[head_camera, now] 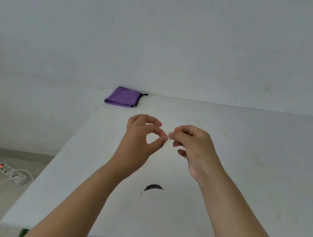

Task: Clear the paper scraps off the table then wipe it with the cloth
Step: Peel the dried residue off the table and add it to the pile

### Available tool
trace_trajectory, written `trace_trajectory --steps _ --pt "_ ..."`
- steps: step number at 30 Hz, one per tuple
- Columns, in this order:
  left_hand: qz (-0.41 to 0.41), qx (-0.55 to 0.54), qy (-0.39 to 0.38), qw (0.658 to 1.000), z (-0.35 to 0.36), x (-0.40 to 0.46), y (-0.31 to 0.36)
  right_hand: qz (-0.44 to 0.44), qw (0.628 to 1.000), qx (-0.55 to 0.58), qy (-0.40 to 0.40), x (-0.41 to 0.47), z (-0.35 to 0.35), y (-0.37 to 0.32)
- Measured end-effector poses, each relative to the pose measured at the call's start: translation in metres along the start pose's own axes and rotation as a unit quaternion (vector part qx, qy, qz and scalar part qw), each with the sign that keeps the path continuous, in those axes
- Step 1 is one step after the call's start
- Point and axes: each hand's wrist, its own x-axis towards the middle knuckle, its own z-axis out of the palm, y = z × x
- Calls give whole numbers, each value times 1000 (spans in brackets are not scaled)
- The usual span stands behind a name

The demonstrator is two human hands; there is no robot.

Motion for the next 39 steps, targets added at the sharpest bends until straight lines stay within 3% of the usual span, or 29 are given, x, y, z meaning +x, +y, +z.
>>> trace_trajectory --steps 5,11,16,22,25,28,31,36,39 --pt "142 132 79 978 -18 -2 -21 182 978 78 -70 4 22 -9" --pt "240 213 103 942 -41 -4 -35 231 964 84 -106 7 44 -11" --pt "256 216 99 937 -53 -7 -46 251 957 76 -125 8 58 -7" --pt "208 181 74 958 -58 -8 -57 256 955 43 -143 8 67 1" --pt "121 92 79 985 -60 -7 -59 208 972 -48 -99 9 70 9" --pt "40 35 53 997 -64 -5 -60 50 995 -73 -52 10 69 6" --pt "-15 8 27 1000 -67 -5 -65 -87 979 -162 -92 10 66 -4" --pt "-57 -17 4 998 -68 -4 -69 -156 937 -282 -135 17 75 -2" --pt "-62 -26 -3 998 -70 -4 -70 -144 937 -282 -146 22 80 -2"
